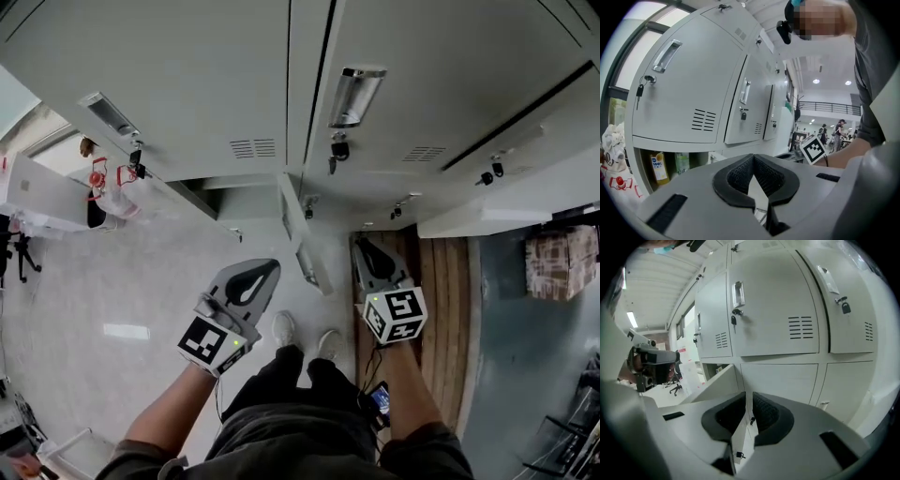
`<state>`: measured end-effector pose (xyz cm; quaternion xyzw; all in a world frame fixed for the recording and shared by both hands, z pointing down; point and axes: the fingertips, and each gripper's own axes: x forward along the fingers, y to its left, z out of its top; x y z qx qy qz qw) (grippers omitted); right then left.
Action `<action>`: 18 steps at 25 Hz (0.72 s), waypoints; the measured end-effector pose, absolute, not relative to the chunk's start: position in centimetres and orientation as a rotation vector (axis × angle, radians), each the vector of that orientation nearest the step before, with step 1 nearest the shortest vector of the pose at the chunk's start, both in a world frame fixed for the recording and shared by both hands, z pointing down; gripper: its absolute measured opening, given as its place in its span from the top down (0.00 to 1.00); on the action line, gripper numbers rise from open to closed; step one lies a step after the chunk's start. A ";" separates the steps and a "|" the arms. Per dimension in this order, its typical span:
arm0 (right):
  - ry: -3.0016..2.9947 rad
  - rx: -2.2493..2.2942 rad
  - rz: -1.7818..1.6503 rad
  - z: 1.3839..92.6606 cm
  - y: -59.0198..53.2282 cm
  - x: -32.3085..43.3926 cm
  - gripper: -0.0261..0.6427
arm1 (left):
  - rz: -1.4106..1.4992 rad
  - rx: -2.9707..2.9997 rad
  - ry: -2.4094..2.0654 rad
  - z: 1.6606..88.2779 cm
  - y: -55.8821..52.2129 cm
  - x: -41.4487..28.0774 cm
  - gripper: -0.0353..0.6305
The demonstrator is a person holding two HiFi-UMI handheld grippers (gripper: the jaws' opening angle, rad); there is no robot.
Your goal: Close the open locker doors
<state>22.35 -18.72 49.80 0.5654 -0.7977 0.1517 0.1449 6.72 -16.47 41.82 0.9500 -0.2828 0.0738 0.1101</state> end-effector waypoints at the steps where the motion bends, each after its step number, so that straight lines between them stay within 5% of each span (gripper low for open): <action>1: -2.308 1.637 0.443 49.1 -17.9 22.3 0.89 | 0.210 2.805 -0.831 41.5 -16.0 7.1 0.93; 18: -2.544 1.487 0.428 43.2 -8.2 23.2 0.89 | 0.234 2.786 -1.002 38.8 -6.0 10.6 0.93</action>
